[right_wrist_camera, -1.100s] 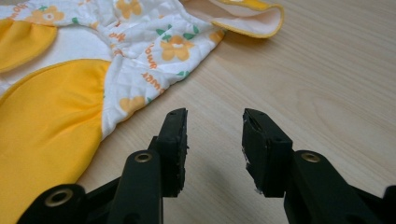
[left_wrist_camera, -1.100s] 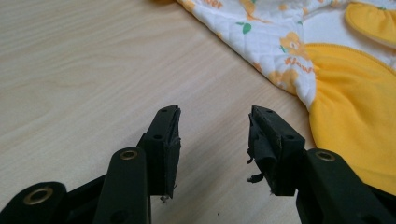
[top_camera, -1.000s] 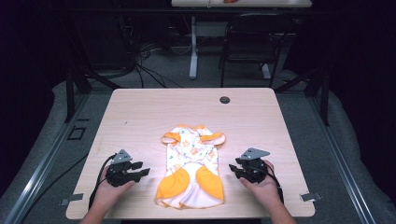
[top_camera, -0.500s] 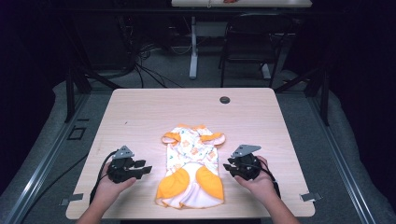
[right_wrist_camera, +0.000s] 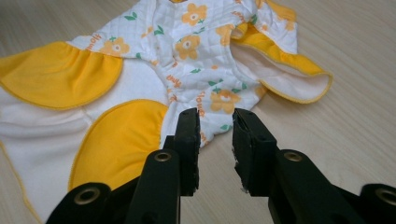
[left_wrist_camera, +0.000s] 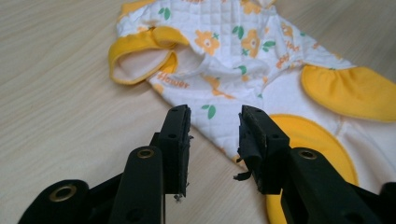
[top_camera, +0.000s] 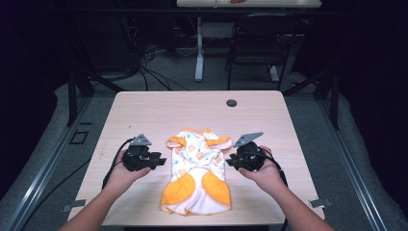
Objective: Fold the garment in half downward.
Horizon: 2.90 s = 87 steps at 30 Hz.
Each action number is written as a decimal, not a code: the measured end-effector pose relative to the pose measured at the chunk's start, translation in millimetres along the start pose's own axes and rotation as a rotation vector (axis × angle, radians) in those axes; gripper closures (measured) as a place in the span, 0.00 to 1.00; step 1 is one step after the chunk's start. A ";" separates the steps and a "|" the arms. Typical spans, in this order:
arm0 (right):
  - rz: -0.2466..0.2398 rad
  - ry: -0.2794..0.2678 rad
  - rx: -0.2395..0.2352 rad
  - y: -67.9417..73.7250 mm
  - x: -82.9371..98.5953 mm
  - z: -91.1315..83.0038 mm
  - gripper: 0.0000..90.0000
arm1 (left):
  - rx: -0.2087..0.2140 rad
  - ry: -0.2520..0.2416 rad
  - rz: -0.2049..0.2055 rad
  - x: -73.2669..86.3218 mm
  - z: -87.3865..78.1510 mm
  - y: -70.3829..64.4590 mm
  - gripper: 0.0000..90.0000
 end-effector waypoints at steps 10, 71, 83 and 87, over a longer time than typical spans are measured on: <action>-0.050 0.069 0.007 -9.0 -28.0 2.9 0.79 | 0.007 0.030 0.066 -30.6 8.5 2.8 0.73; -0.103 0.233 0.117 -88.4 -79.0 115.1 0.78 | -0.174 0.153 0.058 -65.4 127.4 71.3 0.70; -0.067 0.249 0.119 -92.0 -72.2 131.1 0.74 | -0.177 0.164 0.065 -59.3 137.8 66.0 0.68; -0.068 0.270 0.124 -93.0 -68.7 133.6 0.74 | -0.175 0.167 0.071 -57.3 139.5 67.0 0.67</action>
Point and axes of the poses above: each handheld gripper's, and its own axes: z roughly forward along the jaws, x roughly out of its underside, y roughly to its left, the point moved 10 cm from there along z, roughly forward along the jaws, and after that the axes turned 6 degrees about -x, right-handed, at the moved point
